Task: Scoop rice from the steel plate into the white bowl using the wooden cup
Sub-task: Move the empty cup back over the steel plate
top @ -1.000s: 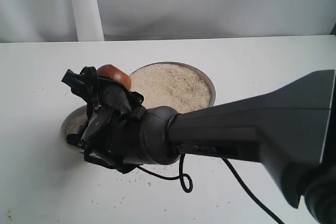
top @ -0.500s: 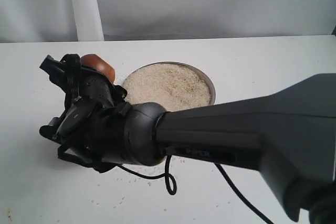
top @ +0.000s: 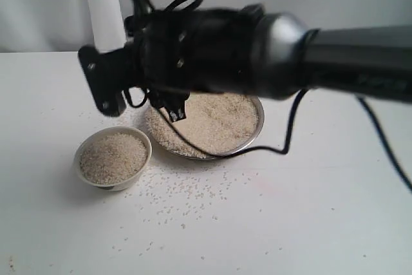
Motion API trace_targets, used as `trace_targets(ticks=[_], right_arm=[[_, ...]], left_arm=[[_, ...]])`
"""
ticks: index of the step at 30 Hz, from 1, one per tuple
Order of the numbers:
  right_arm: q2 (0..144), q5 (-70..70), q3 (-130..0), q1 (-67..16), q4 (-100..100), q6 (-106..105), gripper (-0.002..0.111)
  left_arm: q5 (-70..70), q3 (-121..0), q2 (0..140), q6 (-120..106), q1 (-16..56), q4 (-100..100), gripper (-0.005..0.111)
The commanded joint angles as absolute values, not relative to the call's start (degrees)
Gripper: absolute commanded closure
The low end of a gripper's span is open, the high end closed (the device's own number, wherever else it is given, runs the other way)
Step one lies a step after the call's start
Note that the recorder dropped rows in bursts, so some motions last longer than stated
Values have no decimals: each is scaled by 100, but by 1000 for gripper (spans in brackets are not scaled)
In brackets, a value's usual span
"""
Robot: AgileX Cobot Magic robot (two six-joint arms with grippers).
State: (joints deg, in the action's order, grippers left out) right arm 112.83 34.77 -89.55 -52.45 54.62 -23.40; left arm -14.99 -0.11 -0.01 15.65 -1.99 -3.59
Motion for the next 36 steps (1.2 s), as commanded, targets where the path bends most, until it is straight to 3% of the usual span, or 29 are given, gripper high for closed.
trace_targets(ticks=[1, 8, 16, 22, 36], right_arm=[[10837, 3514, -8978, -4606, 3226, -3294, 108], [11033, 5386, -9458, -3599, 689, -4681, 108], [12630, 6956, -11681, -3113, 663, -4718, 108], [14025, 6996, -13323, -2899, 877, -4923, 108], [14513, 6996, -13404, -2828, 1777, -4751, 108]], left_arm=[[-1482, 0, 0, 1579, -174, -349, 107], [-1482, 0, 0, 1579, -174, -349, 107], [-1482, 0, 0, 1579, -174, -349, 107], [-1482, 0, 0, 1579, -174, -349, 107], [-1482, 0, 0, 1579, -174, -349, 107]])
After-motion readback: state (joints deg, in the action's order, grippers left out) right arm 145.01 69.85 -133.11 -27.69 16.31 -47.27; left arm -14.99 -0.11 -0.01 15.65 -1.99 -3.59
